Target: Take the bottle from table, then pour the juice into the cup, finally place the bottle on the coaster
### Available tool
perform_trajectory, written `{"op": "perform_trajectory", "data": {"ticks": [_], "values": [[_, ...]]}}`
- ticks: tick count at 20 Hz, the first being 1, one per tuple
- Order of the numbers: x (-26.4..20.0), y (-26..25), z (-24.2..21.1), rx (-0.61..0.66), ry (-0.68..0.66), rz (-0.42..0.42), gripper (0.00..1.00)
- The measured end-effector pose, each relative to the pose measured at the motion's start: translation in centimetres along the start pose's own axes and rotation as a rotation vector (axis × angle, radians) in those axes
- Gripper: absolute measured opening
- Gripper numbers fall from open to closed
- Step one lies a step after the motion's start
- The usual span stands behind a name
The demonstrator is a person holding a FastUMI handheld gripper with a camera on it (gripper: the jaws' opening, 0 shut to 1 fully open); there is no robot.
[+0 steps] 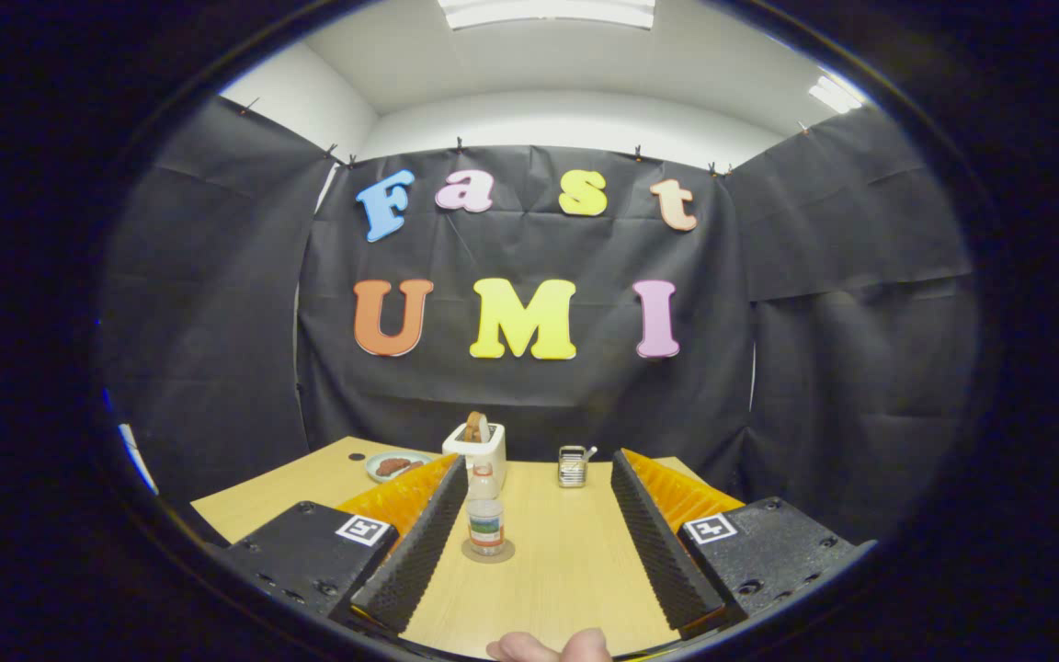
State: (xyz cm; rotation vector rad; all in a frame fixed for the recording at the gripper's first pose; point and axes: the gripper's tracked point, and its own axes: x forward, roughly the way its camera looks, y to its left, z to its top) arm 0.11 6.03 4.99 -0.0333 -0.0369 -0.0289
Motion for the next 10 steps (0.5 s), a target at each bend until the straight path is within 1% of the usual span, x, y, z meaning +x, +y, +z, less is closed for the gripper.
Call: {"op": "perform_trajectory", "data": {"ticks": [4,10], "values": [[-2.8,-0.4,-0.1,0.023,0.008,-0.017,1.0],[-6.0,-0.2,0.6,-0.028,0.0,-0.032,1.0]]}}
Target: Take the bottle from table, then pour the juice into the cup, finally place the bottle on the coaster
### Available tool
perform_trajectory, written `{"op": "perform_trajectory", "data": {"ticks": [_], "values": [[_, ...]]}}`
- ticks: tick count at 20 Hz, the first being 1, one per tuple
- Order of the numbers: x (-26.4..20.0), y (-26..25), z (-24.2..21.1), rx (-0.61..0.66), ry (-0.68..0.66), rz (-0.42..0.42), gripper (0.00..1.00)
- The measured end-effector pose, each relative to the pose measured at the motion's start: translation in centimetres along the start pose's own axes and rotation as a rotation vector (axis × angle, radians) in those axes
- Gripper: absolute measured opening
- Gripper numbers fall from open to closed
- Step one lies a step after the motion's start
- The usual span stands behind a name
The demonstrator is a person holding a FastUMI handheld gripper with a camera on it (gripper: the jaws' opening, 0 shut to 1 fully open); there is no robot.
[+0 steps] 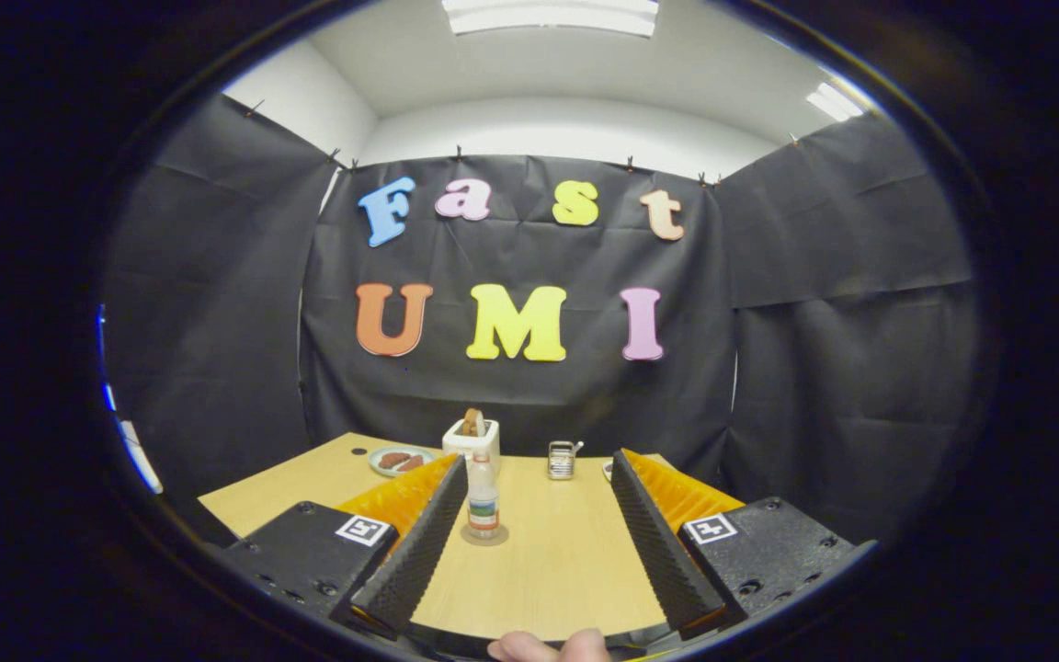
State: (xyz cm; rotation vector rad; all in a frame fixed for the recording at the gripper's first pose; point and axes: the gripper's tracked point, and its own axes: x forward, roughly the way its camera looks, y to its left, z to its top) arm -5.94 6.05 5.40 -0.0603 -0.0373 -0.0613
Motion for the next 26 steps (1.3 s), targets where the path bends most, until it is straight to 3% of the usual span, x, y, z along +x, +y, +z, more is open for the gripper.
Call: {"op": "perform_trajectory", "data": {"ticks": [11,26], "values": [[-2.1,-0.6,0.8,0.033,-0.01,-0.022,1.0],[-0.9,-1.2,0.4,0.04,0.002,-0.051,1.0]]}}
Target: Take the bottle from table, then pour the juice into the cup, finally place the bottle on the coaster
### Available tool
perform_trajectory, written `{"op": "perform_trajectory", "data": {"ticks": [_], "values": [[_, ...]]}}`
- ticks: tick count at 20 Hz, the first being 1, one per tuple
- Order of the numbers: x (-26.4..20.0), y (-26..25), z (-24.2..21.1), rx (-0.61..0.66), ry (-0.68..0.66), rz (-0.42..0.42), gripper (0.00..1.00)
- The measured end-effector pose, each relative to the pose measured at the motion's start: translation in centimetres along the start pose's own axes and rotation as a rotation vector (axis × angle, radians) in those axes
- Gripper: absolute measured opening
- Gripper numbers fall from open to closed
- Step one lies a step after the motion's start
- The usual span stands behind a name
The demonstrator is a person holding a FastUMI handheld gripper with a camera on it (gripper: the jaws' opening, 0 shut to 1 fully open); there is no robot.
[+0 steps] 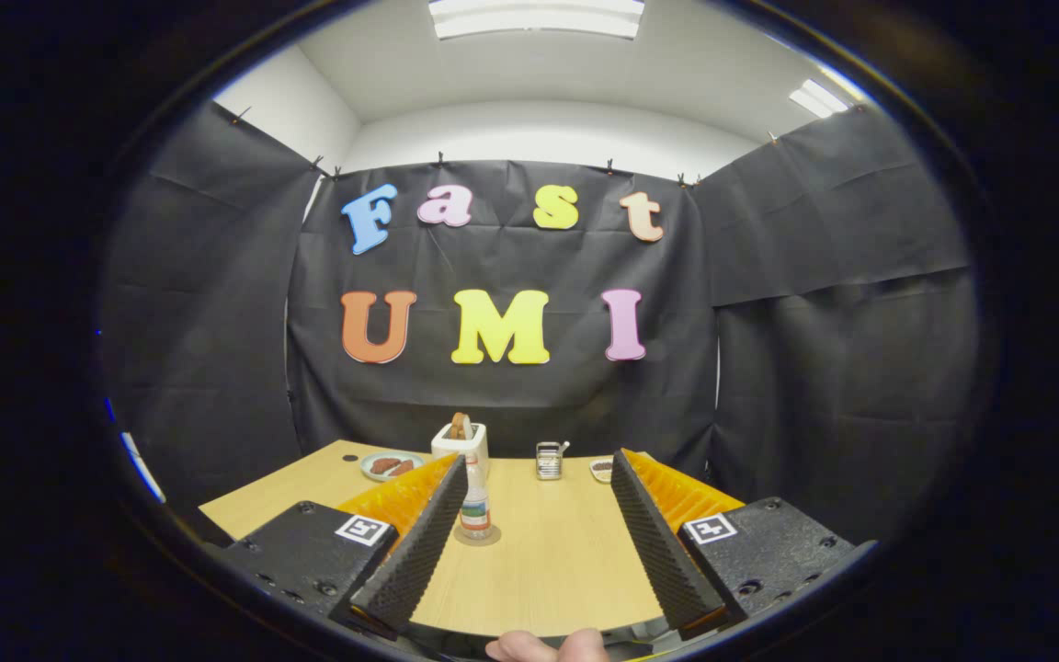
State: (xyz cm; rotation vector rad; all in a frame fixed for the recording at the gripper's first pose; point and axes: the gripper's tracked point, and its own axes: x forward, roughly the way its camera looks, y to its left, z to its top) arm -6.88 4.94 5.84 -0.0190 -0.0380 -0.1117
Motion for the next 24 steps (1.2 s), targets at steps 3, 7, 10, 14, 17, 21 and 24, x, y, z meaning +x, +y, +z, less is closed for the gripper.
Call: {"op": "perform_trajectory", "data": {"ticks": [3,7,10,14,17,21,24], "values": [[0.2,0.2,0.1,-0.003,-0.001,0.002,1.0],[0.5,0.6,0.1,-0.01,-0.005,0.004,1.0],[0.8,1.0,0.0,-0.018,-0.014,0.008,1.0],[1.3,1.5,-0.8,-0.029,-0.001,0.017,1.0],[1.8,1.4,-1.0,-0.017,-0.002,0.014,1.0],[2.1,1.8,-1.1,0.005,-0.002,0.028,1.0],[2.1,1.7,-1.2,-0.002,0.0,0.021,1.0]]}}
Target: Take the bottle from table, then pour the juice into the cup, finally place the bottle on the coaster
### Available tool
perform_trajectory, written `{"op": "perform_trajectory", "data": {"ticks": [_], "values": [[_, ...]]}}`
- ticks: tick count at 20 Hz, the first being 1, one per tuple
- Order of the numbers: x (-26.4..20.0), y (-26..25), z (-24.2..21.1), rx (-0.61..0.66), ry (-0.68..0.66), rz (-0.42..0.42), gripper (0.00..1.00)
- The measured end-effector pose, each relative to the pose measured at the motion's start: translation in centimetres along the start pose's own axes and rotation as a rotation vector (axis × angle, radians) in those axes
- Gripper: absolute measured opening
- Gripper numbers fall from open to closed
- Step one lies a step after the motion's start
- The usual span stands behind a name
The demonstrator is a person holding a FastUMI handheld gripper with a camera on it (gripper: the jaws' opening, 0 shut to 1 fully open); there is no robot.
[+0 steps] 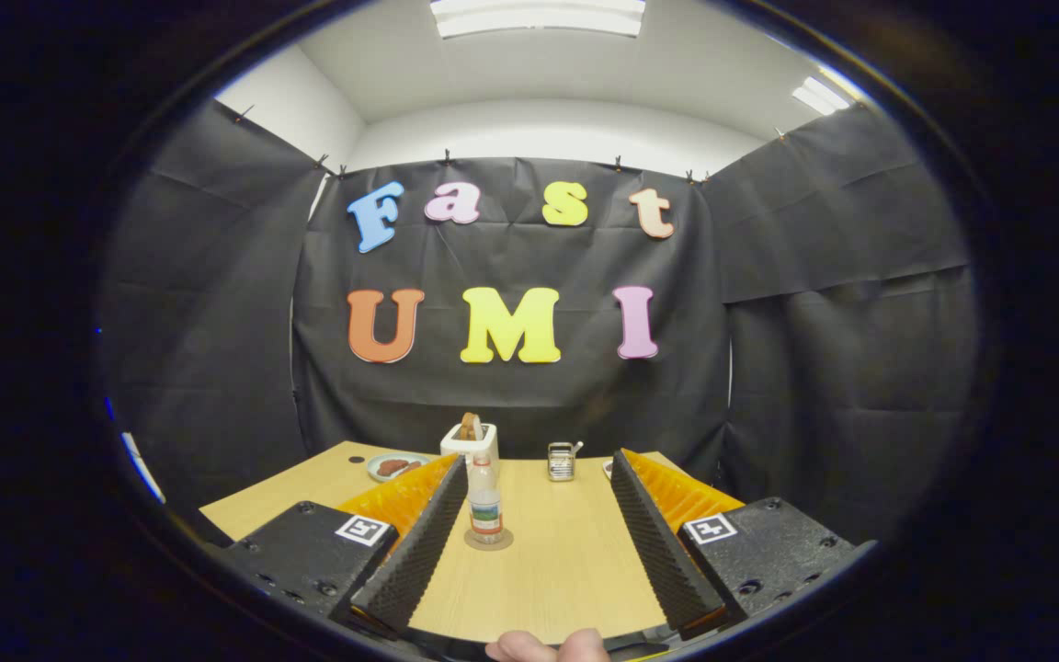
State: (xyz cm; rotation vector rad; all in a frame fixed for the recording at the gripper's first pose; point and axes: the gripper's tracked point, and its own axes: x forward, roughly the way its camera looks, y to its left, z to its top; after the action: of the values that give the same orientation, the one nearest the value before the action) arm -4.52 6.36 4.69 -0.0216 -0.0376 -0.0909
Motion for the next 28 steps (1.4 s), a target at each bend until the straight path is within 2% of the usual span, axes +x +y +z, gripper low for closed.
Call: {"op": "perform_trajectory", "data": {"ticks": [8,18,21,25,28], "values": [[-0.2,1.1,0.1,-0.023,-0.001,0.013,1.0],[1.1,-0.7,-0.7,-0.011,0.006,0.01,1.0],[1.6,-3.1,-0.7,0.005,-0.009,0.001,1.0],[3.0,-9.0,-1.7,-0.001,-0.02,-0.069,1.0],[4.4,-12.8,-2.6,0.008,-0.036,-0.092,1.0]]}}
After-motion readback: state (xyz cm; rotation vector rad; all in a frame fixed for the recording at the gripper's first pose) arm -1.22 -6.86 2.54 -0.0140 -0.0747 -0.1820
